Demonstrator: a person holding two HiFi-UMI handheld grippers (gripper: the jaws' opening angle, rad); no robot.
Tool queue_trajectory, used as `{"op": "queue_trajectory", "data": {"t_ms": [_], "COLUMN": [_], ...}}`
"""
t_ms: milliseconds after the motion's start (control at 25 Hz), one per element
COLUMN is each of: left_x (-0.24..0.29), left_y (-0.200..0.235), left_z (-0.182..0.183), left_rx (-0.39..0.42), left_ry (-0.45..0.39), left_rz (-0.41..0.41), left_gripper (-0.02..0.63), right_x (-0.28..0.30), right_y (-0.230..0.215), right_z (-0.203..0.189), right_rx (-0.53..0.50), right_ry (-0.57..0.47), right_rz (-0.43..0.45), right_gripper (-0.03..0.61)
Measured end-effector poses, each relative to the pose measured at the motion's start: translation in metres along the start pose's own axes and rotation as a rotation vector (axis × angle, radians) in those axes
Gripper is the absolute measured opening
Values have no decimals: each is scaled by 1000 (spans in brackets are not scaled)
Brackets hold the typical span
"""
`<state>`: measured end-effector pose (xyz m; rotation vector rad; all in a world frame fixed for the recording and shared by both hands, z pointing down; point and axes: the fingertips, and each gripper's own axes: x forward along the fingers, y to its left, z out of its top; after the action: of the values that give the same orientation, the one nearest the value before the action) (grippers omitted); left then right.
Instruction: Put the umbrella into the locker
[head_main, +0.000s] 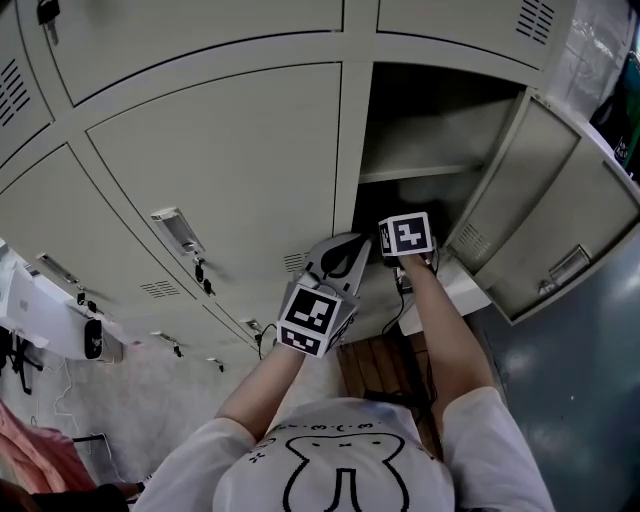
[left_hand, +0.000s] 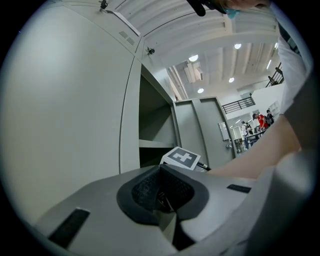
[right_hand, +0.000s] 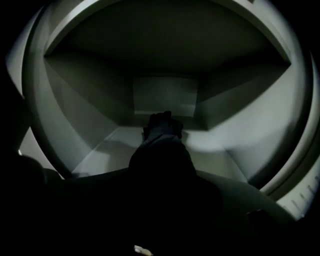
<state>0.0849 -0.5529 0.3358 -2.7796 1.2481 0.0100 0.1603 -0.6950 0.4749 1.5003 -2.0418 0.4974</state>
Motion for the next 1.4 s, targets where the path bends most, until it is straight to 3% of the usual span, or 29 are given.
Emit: {"op": "queue_trajectory", "data": {"t_ms": [360, 560, 680, 1200, 1280, 1400], "left_x": [1, -4, -5, -7, -9, -14], "left_y": [-6, -8, -10, -30, -35, -41], "left_z": [2, 0, 0, 6, 8, 9], "left_rx": [3, 4, -6, -37, -36, -45], "left_ry": [-1, 14, 12, -21, -27, -32], "left_rz": [-4, -3, -3, 17, 26, 43], "left_gripper": [18, 18, 17, 17, 18, 17], "right_x": [2, -4, -14, -111, -128, -154], "right_y": [-3, -15, -13, 19, 20, 20], "right_z": [-4, -6, -4, 9, 8, 7], "right_rx": [35, 52, 72, -14, -37, -30], "right_ry": [45, -4, -66, -353, -390, -459], "right_rz": [10, 7, 28, 130, 112, 67], "right_gripper": [259, 402, 403, 388, 285, -8]}}
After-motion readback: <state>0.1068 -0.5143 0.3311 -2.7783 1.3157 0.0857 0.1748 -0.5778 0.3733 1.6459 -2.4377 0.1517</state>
